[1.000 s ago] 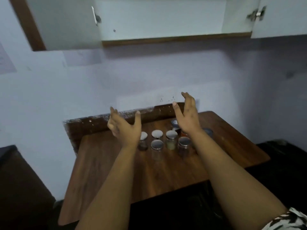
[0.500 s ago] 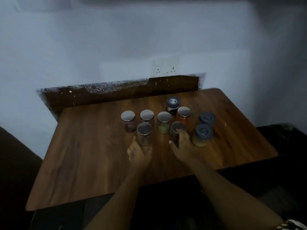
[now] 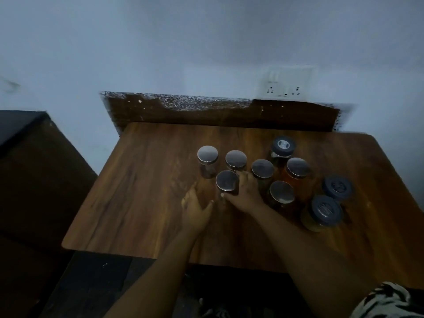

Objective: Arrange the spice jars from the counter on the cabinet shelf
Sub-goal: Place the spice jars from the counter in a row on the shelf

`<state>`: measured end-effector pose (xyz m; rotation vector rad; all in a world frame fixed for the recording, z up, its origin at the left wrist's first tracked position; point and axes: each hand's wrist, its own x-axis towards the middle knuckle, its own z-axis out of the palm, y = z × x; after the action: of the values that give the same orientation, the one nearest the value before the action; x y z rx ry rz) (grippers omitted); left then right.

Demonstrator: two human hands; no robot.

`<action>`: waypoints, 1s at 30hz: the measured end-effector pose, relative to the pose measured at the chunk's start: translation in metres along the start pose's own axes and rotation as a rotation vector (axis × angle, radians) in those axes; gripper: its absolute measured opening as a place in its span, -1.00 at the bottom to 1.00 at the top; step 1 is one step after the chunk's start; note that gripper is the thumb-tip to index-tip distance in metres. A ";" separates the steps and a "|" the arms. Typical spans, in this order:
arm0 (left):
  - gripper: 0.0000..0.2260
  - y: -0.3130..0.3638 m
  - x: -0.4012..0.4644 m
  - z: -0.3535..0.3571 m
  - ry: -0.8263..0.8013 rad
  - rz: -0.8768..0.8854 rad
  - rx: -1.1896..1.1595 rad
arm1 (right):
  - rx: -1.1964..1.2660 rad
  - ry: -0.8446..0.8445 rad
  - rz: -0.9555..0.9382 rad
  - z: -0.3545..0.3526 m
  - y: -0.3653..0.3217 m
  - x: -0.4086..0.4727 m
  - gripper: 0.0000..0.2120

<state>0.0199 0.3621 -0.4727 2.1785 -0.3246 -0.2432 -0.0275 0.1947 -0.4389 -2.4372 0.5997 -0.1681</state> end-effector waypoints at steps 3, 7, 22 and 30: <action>-0.28 0.003 0.013 -0.003 -0.042 0.023 -0.033 | -0.139 -0.094 -0.023 0.015 -0.011 0.022 -0.05; -0.26 0.005 0.037 -0.008 -0.094 0.116 0.019 | -0.208 -0.091 0.014 0.029 -0.016 0.037 -0.20; -0.38 0.109 0.113 -0.062 -0.635 0.048 -0.847 | 0.135 0.215 0.143 -0.135 -0.115 0.096 -0.22; -0.44 0.155 0.137 -0.071 -0.422 -0.057 -0.991 | 0.770 0.215 0.210 -0.152 -0.127 0.112 -0.30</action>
<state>0.1478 0.2851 -0.3133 1.1451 -0.2867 -0.7268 0.0809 0.1517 -0.2441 -1.6142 0.7161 -0.4800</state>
